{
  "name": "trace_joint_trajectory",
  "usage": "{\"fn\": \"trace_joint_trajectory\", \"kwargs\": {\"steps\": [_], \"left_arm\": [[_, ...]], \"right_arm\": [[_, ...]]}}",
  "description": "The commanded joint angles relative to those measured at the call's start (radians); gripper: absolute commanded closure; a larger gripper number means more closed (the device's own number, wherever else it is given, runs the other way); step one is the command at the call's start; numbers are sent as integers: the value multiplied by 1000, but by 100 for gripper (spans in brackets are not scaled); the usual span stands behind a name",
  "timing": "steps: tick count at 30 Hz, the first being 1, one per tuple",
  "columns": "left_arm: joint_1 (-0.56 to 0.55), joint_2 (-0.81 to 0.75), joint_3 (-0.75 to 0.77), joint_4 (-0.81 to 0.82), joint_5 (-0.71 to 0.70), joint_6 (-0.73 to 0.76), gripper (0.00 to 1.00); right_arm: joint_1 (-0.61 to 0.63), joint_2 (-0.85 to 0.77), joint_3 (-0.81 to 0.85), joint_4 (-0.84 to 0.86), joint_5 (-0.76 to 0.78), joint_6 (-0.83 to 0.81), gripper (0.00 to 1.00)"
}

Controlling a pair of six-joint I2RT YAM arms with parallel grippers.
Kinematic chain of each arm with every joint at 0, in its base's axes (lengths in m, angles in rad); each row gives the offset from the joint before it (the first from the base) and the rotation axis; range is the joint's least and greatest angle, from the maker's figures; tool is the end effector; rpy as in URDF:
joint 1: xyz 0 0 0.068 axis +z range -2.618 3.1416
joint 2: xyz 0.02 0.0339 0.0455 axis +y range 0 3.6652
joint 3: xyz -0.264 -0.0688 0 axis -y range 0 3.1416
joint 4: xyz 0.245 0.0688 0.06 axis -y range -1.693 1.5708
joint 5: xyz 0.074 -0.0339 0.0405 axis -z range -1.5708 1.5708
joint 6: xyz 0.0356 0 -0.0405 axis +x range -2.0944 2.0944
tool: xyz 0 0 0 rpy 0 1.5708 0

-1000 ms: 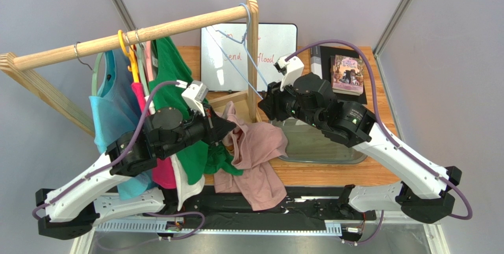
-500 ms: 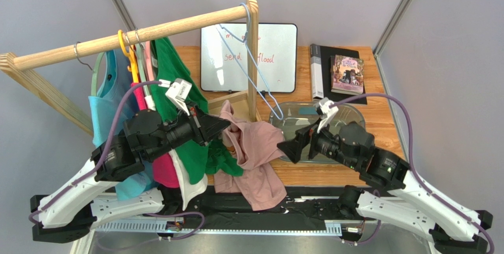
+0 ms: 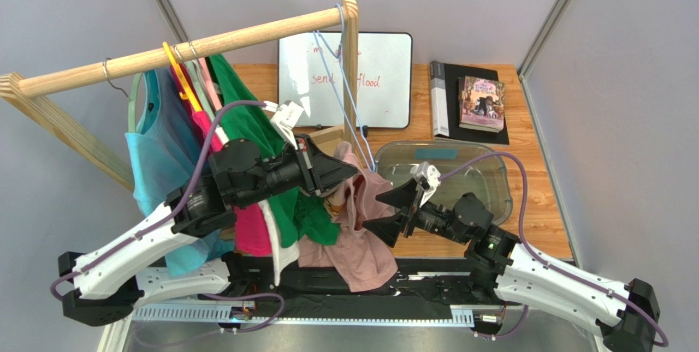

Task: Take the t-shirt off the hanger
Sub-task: Place the tshirt into the basket

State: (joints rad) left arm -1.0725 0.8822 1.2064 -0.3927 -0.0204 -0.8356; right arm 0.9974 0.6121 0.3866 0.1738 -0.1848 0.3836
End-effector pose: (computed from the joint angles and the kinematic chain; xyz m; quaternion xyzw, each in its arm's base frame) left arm 0.0841 -0.1531 0.4448 0.0795 0.7266 -0.5524 0.4008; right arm 0.0840 0.1422 0.2633 -0.2787 0.6691 0.4883 0.4860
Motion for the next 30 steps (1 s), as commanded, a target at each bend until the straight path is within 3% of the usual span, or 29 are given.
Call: {"fn": "trace_joint_trajectory", "kwargs": {"steps": [1, 10, 14, 17, 19, 20, 21, 22, 26, 28, 30], "left_arm": [[0, 21, 25, 121, 94, -51, 100], [0, 49, -24, 196, 138, -102, 100], [0, 54, -39, 212, 155, -109, 100], [0, 49, -47, 206, 155, -106, 100], [0, 32, -56, 186, 145, -96, 100], [0, 21, -60, 178, 136, -80, 100], [0, 12, -67, 155, 107, -73, 100], [0, -14, -80, 141, 88, -57, 97], [0, -89, -122, 78, -28, -16, 62], [0, -135, -137, 25, -73, 7, 51], [2, -163, -145, -21, -133, 21, 46]], "right_arm": [[12, 21, -67, 378, -2, -19, 0], [79, 216, -42, 527, 126, -29, 0], [101, 294, 14, 495, 293, -8, 1], [102, 325, 34, 432, 402, 43, 21], [101, 324, 31, 402, 430, 55, 74], [101, 307, 25, 389, 455, 60, 93], [101, 290, 14, 374, 464, 64, 100], [102, 266, 11, 325, 469, 64, 100], [101, 62, 17, 92, 514, 64, 100], [101, -81, 72, -120, 560, 57, 100], [99, -200, 118, -256, 663, 32, 100]]}}
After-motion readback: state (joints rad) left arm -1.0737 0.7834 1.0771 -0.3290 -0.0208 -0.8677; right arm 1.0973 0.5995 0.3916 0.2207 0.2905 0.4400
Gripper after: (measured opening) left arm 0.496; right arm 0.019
